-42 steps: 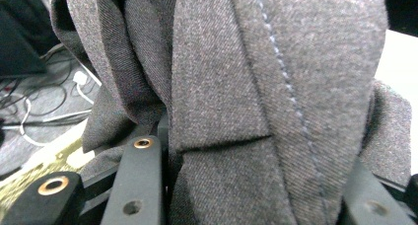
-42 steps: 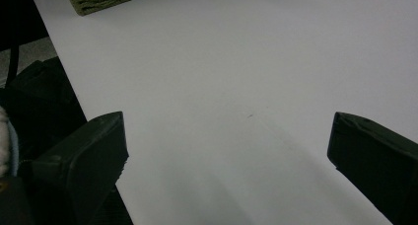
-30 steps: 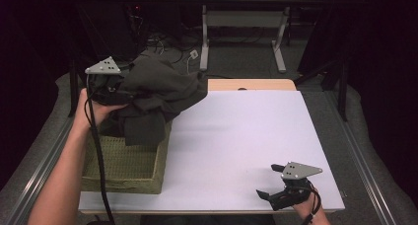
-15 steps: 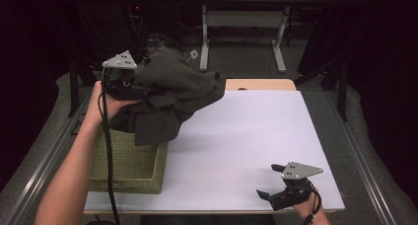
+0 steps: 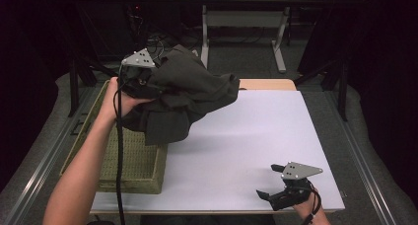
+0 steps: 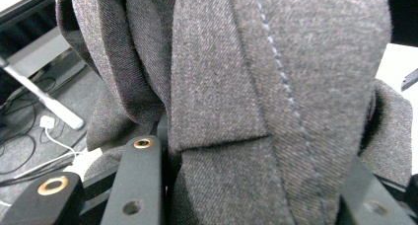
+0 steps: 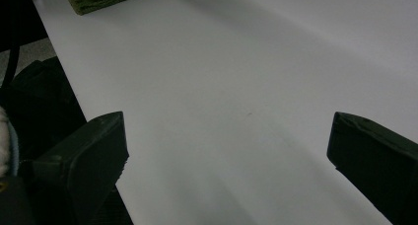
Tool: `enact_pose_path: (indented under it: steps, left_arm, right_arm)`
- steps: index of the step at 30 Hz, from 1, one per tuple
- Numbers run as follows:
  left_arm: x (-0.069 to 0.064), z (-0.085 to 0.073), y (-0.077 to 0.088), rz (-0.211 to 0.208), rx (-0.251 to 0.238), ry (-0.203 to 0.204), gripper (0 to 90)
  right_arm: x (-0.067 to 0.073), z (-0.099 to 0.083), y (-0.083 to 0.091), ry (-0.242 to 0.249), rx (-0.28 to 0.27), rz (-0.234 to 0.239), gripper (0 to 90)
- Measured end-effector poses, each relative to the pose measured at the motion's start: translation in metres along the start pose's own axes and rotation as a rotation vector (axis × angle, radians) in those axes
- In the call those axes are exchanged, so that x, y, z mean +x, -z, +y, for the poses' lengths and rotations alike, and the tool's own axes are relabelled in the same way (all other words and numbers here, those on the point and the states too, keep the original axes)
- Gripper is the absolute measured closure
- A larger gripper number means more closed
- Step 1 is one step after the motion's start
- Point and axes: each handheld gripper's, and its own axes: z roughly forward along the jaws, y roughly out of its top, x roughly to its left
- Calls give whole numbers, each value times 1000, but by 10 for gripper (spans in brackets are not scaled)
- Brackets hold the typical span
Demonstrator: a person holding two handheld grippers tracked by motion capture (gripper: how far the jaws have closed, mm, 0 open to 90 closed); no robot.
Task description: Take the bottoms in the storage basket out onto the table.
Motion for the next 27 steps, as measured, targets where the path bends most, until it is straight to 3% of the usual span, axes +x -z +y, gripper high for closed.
enact_pose_path:
  steps: [27]
  left_arm:
    - [-14,30,-52,-117,-12,-54,582]
  right_arm:
    - [-1,0,0,-3,-10,11,17]
